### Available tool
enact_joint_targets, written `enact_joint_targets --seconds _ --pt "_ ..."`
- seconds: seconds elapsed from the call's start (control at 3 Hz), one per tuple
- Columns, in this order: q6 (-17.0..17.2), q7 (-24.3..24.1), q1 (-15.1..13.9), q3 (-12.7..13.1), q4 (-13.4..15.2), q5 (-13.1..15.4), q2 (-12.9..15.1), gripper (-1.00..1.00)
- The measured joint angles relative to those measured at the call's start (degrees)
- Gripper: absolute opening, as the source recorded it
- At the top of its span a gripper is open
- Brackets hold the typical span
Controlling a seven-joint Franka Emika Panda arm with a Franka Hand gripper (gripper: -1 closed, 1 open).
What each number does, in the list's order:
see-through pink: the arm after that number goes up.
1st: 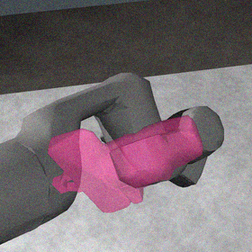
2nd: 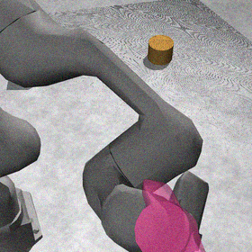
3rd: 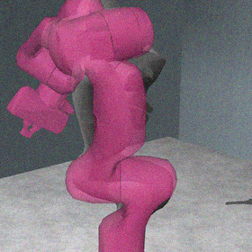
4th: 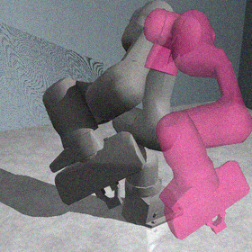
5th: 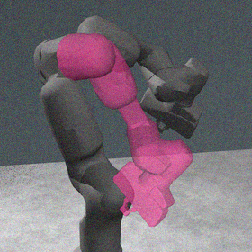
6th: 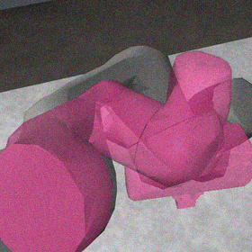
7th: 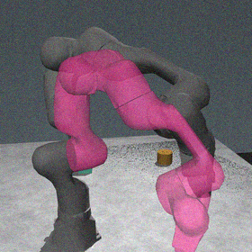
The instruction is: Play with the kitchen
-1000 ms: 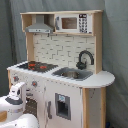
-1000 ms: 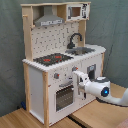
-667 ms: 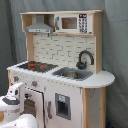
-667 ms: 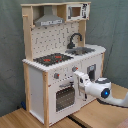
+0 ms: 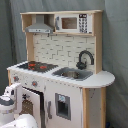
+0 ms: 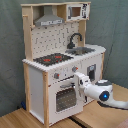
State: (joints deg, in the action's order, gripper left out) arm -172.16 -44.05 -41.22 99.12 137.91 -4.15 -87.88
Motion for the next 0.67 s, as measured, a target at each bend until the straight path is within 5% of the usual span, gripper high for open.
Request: enact_joint_targets --seconds 0.67 --pt "11.39 0.00 0.38 -0.37 -4.05 0.40 0.34 -1.00"
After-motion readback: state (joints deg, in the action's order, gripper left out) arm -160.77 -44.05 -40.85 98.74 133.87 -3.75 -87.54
